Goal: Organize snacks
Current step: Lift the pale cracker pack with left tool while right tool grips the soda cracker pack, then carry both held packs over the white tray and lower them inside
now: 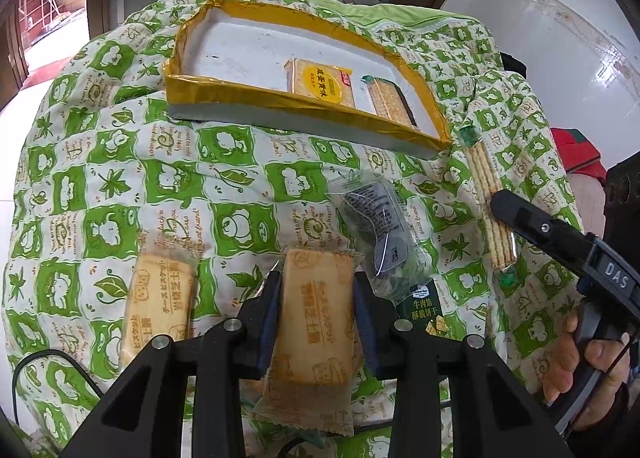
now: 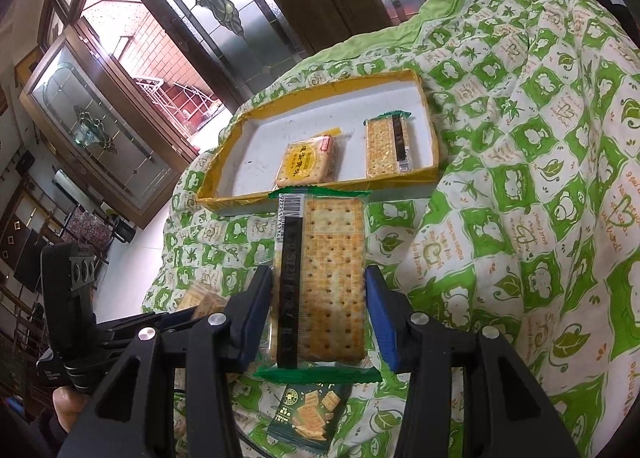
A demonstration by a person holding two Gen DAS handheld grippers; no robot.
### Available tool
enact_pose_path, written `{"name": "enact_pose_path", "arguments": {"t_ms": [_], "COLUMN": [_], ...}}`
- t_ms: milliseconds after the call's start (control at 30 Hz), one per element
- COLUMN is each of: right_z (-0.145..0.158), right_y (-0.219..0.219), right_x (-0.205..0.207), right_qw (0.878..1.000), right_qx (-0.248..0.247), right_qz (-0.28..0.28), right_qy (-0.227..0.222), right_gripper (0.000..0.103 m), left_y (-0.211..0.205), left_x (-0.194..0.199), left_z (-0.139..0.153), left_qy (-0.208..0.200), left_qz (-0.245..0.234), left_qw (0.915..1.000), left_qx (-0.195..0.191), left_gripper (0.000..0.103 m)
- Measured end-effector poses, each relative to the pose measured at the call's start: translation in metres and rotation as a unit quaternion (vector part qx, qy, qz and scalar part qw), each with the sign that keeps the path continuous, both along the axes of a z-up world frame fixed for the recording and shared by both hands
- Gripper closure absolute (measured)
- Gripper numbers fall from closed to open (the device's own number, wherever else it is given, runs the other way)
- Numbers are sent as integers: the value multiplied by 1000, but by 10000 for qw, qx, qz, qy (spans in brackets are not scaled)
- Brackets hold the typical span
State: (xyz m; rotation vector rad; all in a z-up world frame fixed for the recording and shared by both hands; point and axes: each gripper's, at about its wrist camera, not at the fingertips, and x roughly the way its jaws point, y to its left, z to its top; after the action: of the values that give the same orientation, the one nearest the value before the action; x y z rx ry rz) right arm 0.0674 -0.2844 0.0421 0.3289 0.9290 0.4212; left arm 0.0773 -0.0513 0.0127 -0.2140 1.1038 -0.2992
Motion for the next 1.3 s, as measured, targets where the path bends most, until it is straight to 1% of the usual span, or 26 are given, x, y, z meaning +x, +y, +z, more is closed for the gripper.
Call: {"name": "enact_pose_path", "arguments": {"t_ms": [233,367,667,800,967,1133,1300], "right_z": [6,5,2,2,5,1,-2], "right_y": [-5,-3,12,15,13,13,12], "right_x": [-2,1,6,8,6,6,7], "right_qw": [9998,9996,9992,9987,9988,9991,9989], "right_qx": [211,269,267,335,361,264,268], "right_qz": [-19,-9,167,220,212,205,195], "right_qy": [1,107,233,306,246,278,328], "right_gripper": [57,57,57,57,57,57,57], "left_y": [1,5,9,14,20,32,40], "left_x": [3,6,11,11,14,19,21], "left_z": [-2,-1,-1,4,10,13,14], "left_qy": [23,52,99,35,-43,-82,-51], "left_qz": [36,83,106,134,159,280,408], "left_qw": [10000,9999,9998,9996,9992,9986,9977], "left_qx": [-28,-86,-127,-257,-372,-447,-531], "left_gripper": [67,67,67,67,67,67,67]}}
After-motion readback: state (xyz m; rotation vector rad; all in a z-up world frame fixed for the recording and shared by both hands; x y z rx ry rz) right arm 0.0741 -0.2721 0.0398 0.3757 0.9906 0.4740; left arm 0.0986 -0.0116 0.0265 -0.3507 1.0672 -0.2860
